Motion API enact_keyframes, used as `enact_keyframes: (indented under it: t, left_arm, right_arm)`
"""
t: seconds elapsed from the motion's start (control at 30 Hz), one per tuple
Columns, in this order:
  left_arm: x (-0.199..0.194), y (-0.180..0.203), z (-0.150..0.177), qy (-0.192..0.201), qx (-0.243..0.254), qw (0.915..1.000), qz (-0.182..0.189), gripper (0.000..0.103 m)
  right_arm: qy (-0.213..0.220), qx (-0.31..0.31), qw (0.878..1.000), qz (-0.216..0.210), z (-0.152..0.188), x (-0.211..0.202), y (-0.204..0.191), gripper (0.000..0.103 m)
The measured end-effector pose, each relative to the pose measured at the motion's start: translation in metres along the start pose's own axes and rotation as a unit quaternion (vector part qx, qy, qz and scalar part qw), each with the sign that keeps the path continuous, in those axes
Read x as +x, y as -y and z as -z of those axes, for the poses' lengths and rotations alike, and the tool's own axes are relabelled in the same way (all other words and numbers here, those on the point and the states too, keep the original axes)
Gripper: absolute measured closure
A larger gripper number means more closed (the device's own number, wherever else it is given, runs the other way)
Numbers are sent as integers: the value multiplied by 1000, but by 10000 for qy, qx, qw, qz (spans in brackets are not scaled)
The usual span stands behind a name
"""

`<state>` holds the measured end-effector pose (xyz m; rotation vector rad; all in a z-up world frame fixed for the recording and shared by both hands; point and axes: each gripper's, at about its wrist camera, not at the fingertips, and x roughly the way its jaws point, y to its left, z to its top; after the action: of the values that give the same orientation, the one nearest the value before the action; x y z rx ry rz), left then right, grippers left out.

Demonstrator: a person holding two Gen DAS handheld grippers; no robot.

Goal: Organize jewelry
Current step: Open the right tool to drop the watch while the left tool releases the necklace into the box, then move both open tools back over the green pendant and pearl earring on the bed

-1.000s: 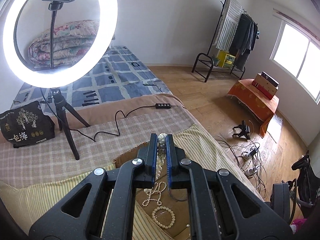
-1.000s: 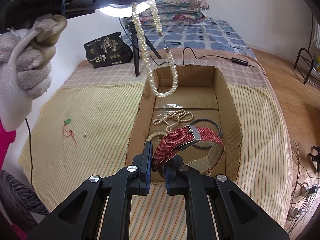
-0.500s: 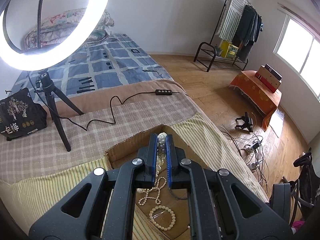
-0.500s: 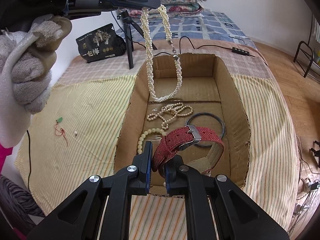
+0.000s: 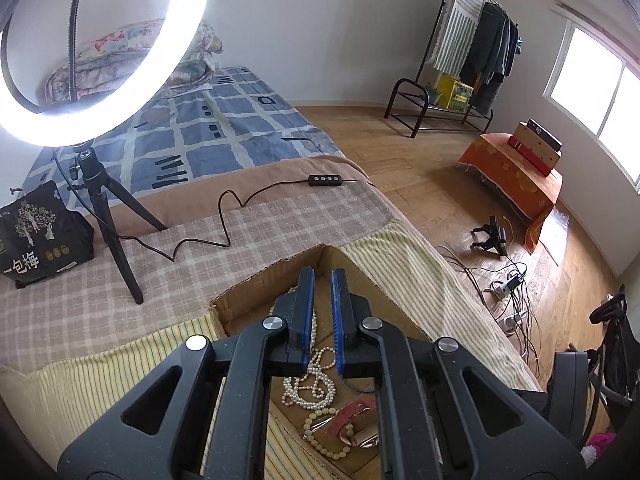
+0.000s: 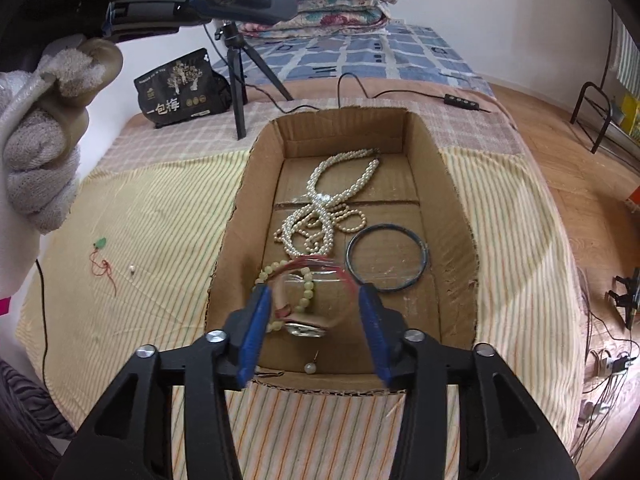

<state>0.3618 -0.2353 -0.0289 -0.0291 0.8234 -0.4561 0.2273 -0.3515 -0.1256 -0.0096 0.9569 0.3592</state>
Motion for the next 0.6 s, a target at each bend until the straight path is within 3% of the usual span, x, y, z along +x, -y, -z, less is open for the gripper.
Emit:
enact_keyframes:
  t: [0.2, 0.6]
  left_arm:
    - [-37, -9, -3, 122, -22, 9999, -59, 97]
    - [-181, -12, 3, 839, 492, 9952, -102, 97]
  right_arm:
    - [100, 84, 9998, 119, -4, -22, -3, 56]
    - [751, -163, 9940, 777, -5, -114, -57, 54]
